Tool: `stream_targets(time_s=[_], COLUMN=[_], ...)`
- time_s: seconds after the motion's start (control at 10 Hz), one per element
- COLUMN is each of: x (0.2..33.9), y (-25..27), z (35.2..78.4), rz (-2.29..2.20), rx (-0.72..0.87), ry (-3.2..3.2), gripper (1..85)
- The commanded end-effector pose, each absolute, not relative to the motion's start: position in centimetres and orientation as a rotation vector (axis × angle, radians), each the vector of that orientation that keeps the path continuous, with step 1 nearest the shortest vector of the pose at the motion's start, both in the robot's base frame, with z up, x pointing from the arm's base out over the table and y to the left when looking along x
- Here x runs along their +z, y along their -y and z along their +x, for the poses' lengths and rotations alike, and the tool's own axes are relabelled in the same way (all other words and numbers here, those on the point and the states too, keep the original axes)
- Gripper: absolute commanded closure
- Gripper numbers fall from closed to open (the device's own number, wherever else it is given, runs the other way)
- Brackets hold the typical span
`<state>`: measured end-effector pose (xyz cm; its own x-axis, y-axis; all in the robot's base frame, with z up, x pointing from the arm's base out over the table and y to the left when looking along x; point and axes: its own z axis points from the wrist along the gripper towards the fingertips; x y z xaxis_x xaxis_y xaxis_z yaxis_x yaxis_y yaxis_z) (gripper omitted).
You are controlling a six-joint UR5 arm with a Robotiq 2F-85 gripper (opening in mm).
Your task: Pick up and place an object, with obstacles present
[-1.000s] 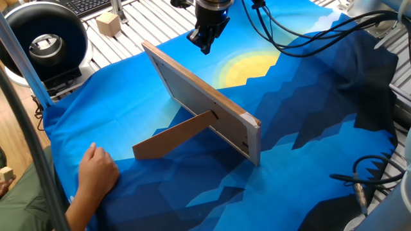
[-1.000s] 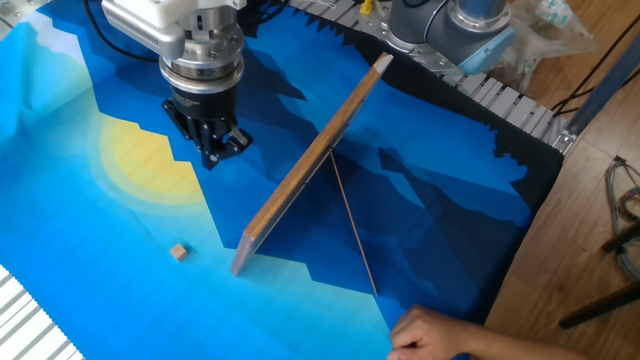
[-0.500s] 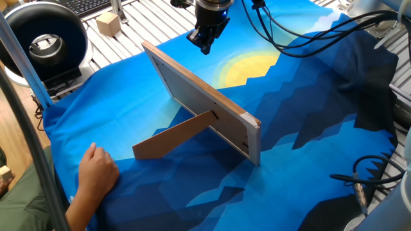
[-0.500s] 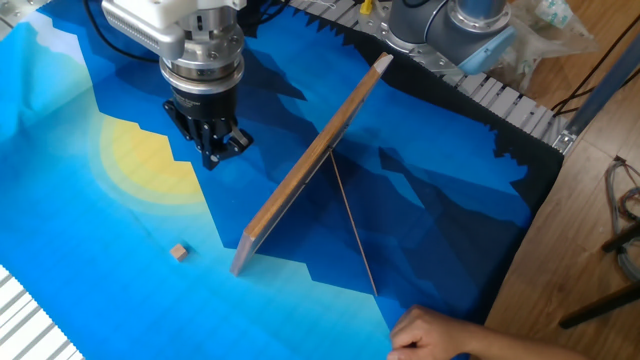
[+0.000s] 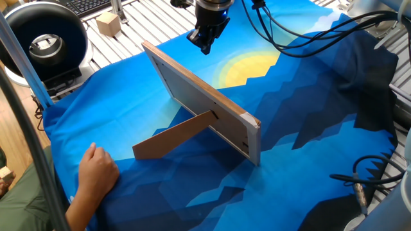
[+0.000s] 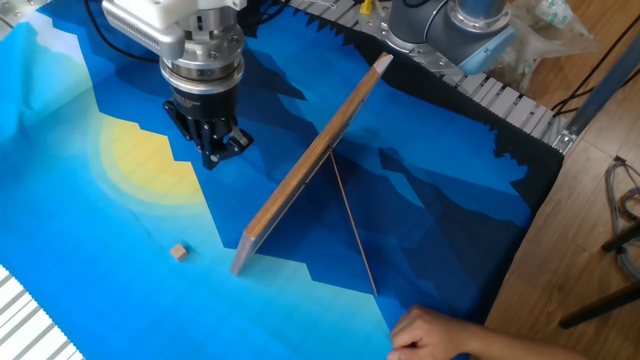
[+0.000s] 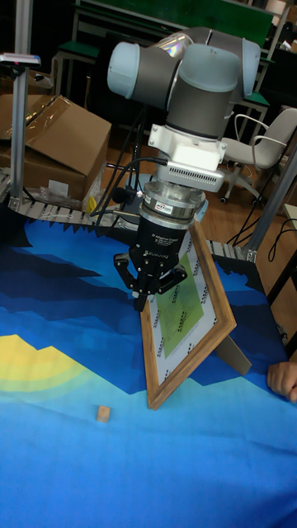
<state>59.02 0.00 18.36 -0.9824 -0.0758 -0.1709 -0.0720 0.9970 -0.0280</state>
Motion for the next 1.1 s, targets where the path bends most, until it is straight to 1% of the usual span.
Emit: stream_targets(time_s=[0.0,1.0], x=[18.48,18.59], y=[-0.24,0.11], z=[59.07,59.13], rz=[-0.104,-0.127], rx=[-0.014,-0.041], ry=[-2.965,-2.966], gripper=[84.3,84.3])
